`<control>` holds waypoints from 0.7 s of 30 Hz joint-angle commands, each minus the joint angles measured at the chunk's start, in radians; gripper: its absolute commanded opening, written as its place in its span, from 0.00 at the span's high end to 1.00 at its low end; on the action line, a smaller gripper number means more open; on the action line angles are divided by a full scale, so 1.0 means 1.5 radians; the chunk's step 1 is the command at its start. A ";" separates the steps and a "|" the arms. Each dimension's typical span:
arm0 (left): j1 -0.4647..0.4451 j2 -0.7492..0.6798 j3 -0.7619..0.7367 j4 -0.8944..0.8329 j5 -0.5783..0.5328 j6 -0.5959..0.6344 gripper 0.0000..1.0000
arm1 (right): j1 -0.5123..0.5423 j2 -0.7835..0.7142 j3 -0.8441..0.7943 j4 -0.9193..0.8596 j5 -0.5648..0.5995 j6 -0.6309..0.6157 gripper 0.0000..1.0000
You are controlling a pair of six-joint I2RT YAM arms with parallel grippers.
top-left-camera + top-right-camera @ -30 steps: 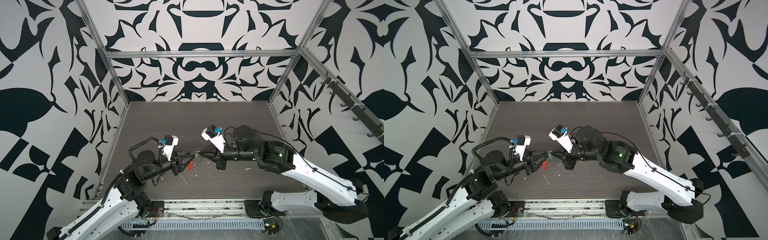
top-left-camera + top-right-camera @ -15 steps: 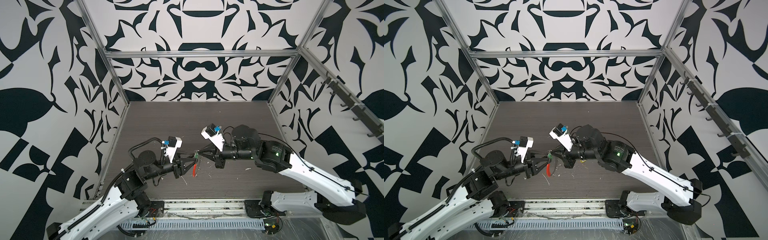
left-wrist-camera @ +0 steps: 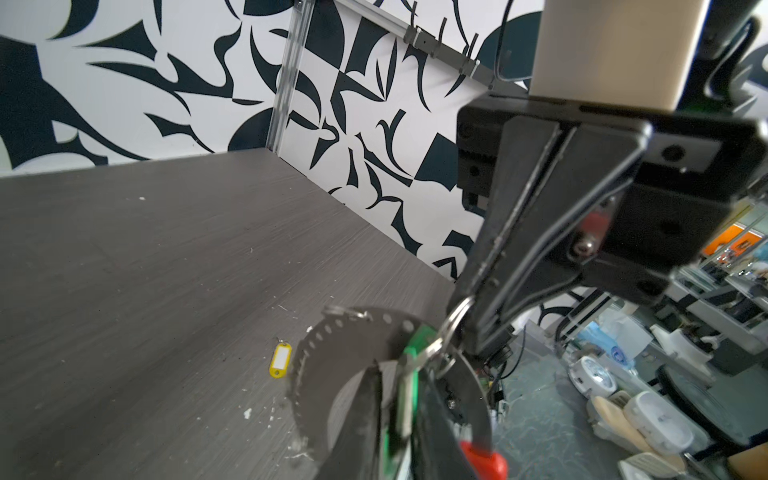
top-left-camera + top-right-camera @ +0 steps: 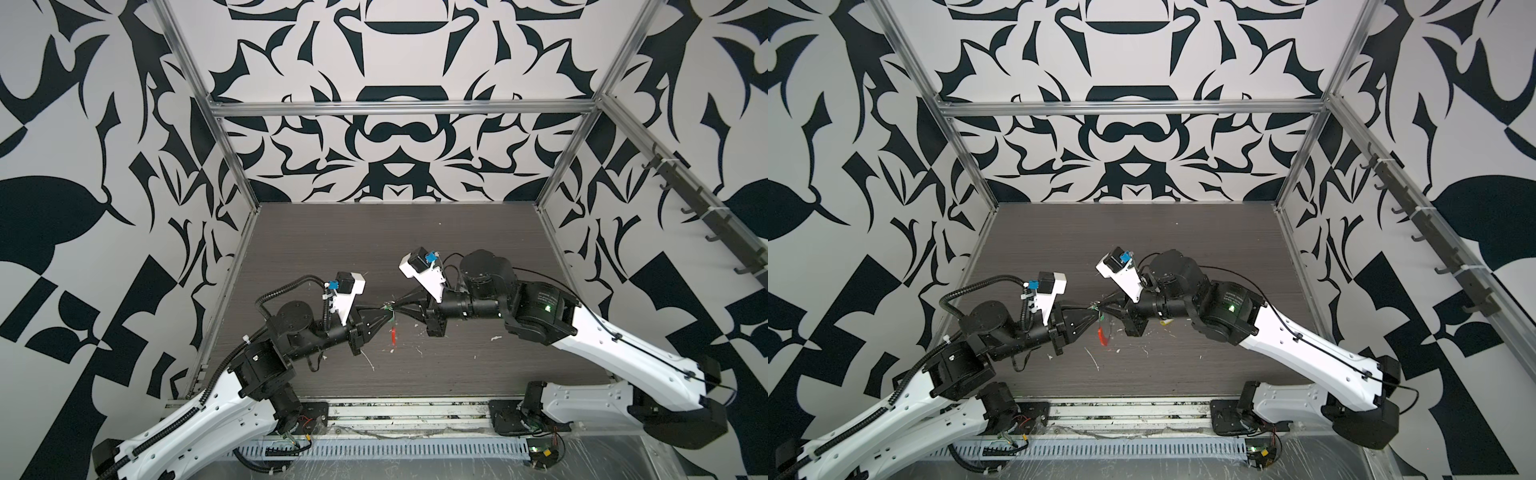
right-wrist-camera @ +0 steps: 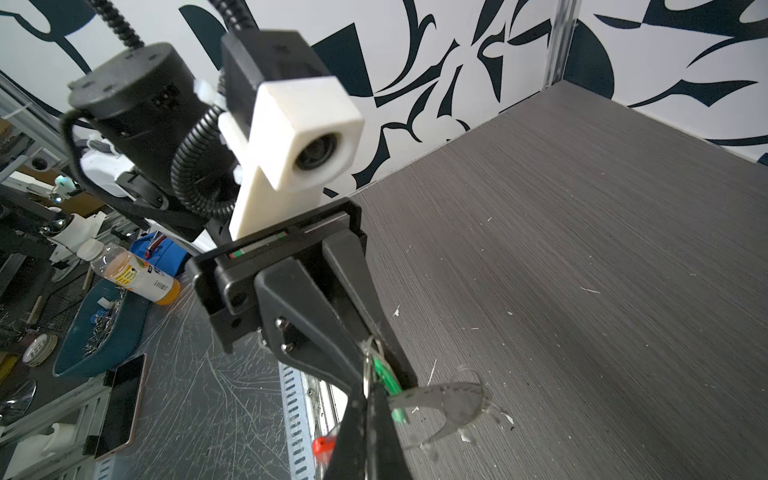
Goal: Remove the keys from the keyring
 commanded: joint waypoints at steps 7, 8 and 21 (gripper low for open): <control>-0.004 -0.020 0.016 -0.005 -0.029 0.001 1.00 | -0.006 -0.026 -0.021 0.061 0.007 0.021 1.00; -0.004 -0.023 0.015 -0.008 -0.031 0.001 1.00 | -0.007 -0.031 -0.026 0.068 0.011 0.026 1.00; -0.087 -0.002 0.013 -0.039 -0.126 0.010 1.00 | -0.038 -0.081 -0.134 0.250 0.072 0.133 1.00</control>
